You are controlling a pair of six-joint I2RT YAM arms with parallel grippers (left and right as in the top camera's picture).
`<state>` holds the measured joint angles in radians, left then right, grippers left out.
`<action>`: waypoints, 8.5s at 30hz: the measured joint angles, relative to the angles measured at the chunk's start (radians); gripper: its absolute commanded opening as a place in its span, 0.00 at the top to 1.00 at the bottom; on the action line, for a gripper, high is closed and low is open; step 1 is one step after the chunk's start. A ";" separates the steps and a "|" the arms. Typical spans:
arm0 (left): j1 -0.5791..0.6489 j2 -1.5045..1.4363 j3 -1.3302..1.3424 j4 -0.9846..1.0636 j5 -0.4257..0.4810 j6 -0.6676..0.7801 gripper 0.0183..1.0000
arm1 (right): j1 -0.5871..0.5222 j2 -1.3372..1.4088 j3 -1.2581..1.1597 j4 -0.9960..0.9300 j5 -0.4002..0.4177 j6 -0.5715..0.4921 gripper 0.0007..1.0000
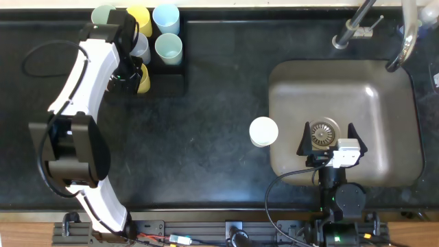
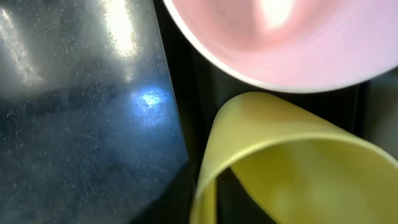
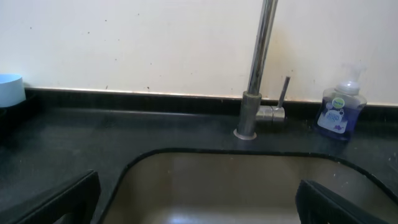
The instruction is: Store Cups
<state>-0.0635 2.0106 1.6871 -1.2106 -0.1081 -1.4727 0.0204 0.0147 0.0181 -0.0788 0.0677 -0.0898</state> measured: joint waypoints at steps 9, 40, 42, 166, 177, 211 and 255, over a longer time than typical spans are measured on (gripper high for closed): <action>0.000 -0.005 0.000 -0.006 -0.003 -0.018 0.33 | 0.000 0.000 0.000 0.000 0.000 0.000 0.00; 0.036 -1.083 -0.909 1.341 0.083 1.320 0.00 | 0.000 0.000 0.000 0.000 0.000 0.000 0.00; 0.045 -1.161 -1.004 1.372 0.086 1.329 0.00 | 0.000 0.000 0.000 0.000 0.000 0.000 0.00; 0.037 -1.999 -1.678 1.131 0.071 1.376 0.00 | 0.111 1.458 1.459 -1.389 -0.225 0.032 0.00; 0.037 -1.999 -1.678 1.131 0.071 1.376 0.00 | 0.171 1.600 1.459 -1.413 -0.219 -0.014 0.00; 0.037 -1.999 -1.678 1.131 0.071 1.376 0.00 | 0.264 1.714 1.263 -1.190 -0.171 0.176 0.49; 0.037 -1.999 -1.678 1.131 0.071 1.376 0.00 | 0.565 2.046 2.187 -1.201 -0.247 0.274 0.96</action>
<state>-0.0265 0.0116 0.0090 -0.0799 -0.0376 -0.0963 0.5854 2.0605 2.2047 -1.2793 -0.1795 0.1841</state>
